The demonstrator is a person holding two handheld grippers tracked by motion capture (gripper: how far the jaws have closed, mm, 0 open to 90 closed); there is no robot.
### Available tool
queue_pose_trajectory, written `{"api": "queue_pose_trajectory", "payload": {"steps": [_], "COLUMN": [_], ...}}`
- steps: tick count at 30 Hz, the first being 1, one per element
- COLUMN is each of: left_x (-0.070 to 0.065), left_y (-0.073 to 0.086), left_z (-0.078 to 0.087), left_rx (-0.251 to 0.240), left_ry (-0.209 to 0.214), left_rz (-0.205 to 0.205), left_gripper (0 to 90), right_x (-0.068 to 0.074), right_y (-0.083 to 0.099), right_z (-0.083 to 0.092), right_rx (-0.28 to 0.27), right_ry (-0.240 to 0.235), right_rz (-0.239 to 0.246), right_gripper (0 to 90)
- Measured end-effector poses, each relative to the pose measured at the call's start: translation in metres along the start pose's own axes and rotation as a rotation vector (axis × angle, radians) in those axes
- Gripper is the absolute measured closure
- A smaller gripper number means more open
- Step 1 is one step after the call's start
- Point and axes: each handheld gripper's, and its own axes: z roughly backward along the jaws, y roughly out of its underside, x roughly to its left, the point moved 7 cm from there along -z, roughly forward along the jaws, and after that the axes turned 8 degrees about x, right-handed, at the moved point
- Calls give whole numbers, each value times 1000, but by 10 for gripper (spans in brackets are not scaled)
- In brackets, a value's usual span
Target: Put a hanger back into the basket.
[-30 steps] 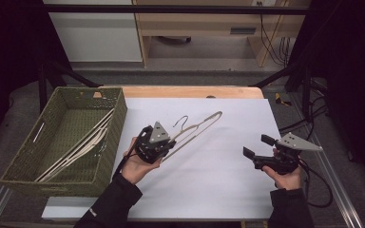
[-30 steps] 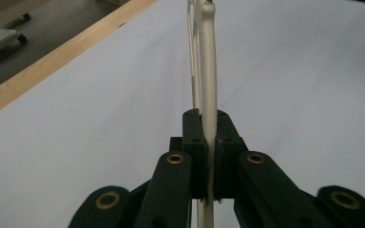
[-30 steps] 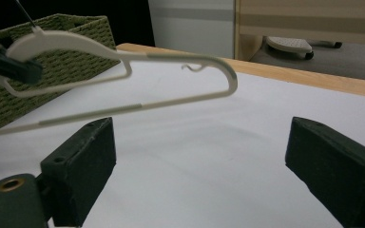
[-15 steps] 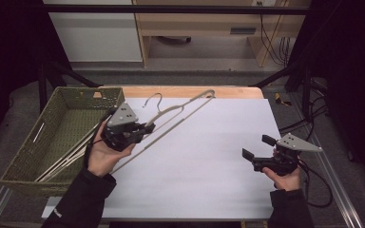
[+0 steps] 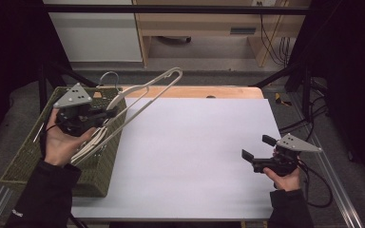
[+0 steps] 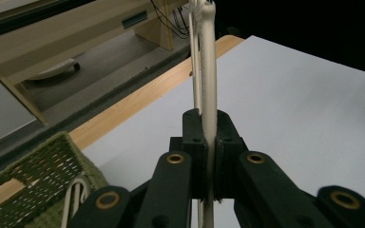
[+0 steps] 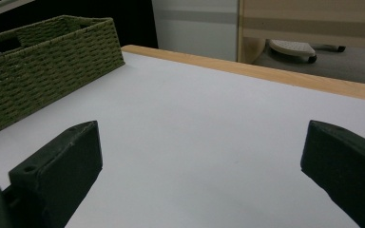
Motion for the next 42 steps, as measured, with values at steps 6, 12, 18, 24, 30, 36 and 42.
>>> {"api": "queue_pose_trajectory", "payload": {"steps": [6, 12, 18, 24, 30, 36, 42], "left_x": [23, 52, 73, 92, 105, 116, 121], "left_y": [12, 30, 46, 68, 95, 120, 139], "left_z": [17, 33, 39, 40, 39, 38, 35], "left_rx": [8, 1, -2, 7, 61, 111, 158], "left_ry": [-48, -95, -136, -175, -197, -233, -258], "left_rz": [3, 37, 50, 42, 44, 26, 28], "left_gripper": [862, 861, 861, 861, 861, 861, 861], "right_x": [2, 5, 6, 5, 6, 6, 5], "right_y": [-1, -2, -1, -1, 0, 0, 1], "right_z": [1, -2, -3, -3, -4, -4, -5], "right_rx": [1, 0, 12, 12, 15, 14, 18], "right_ry": [-5, -16, -11, -13, -12, -9, -9], "right_rz": [11, 15, 23, 23, 20, 25, 26], "right_gripper": [7, 7, 7, 7, 8, 9, 9]}}
